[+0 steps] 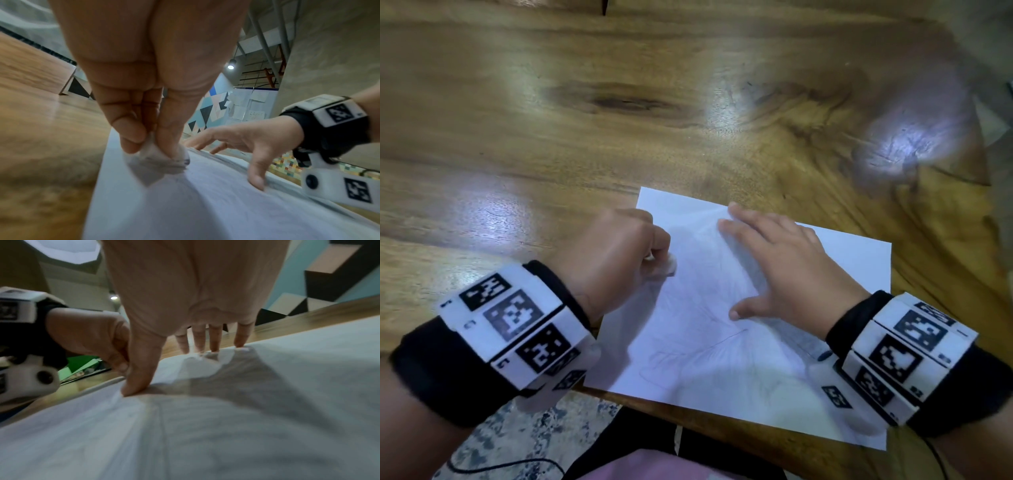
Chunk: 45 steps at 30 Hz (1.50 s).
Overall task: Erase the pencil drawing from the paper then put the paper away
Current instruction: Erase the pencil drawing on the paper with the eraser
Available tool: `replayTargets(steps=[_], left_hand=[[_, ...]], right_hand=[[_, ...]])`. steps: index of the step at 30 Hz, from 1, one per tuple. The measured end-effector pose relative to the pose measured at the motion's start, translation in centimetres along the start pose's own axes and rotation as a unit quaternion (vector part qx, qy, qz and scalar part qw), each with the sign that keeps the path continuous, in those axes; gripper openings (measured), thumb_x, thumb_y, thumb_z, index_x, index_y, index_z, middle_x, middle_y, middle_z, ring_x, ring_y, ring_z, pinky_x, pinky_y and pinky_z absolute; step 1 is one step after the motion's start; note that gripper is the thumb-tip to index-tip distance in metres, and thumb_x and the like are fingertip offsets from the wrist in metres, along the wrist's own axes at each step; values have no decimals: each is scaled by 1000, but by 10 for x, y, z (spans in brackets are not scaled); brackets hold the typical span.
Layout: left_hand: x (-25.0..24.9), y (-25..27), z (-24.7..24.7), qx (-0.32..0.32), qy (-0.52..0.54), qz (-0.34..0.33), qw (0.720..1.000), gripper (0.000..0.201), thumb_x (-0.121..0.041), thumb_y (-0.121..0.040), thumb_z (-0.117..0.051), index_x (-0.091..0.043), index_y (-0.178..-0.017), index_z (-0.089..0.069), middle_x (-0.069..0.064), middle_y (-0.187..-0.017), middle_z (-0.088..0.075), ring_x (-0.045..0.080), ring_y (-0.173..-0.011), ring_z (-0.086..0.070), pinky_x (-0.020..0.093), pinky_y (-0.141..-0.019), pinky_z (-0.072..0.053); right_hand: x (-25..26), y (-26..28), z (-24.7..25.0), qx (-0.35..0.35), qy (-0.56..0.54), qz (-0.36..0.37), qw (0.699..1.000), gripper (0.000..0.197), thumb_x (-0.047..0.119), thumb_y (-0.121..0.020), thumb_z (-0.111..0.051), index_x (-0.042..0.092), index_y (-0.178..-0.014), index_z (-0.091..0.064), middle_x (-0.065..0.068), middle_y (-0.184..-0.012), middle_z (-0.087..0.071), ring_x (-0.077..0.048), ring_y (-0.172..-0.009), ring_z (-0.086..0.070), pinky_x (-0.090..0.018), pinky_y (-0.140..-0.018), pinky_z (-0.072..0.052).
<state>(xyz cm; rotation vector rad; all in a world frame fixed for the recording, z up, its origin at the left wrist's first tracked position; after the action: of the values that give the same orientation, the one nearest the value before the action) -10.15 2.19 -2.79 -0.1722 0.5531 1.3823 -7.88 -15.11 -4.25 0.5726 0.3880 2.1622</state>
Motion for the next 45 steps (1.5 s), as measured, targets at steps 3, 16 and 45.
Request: replayTargets(steps=[3, 16, 45], left_hand=[[-2, 0, 2, 18, -25, 11, 999, 15, -20, -74, -68, -16, -60, -62, -4, -57, -42, 21, -62, -43, 27, -52, -26], [-16, -26, 2, 31, -1, 7, 1000, 20, -31, -72, -71, -17, -61, -62, -1, -61, -54, 19, -62, -48, 24, -47, -23], [-19, -48, 8, 23, -18, -4, 1000, 12, -21, -79, -60, -13, -87, -61, 6, -75, -71, 22, -71, -55, 26, -59, -33]], right_hand=[[-5, -4, 2, -17, -1, -11, 1000, 108, 62, -65, -69, 35, -148, -7, 18, -155, -2, -7, -135, -4, -30, -108, -9], [-6, -7, 0, -12, 22, 0, 1000, 106, 71, -65, -62, 43, -147, -1, 17, -153, -2, -10, -133, 2, -33, -107, -7], [-4, -8, 0, -4, 54, -3, 999, 108, 71, -67, -60, 36, -148, 3, 14, -154, -2, -18, -137, -3, -37, -108, -12]])
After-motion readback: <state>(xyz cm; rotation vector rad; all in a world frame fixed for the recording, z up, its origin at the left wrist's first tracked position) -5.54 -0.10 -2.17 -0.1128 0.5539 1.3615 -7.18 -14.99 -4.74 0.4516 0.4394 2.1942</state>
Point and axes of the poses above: each hand's wrist, its own y-axis away from the middle knuckle, its own z-axis out of the back of the hand, x = y × z, the point moved 4 cm from there along -y, towards the middle knuckle
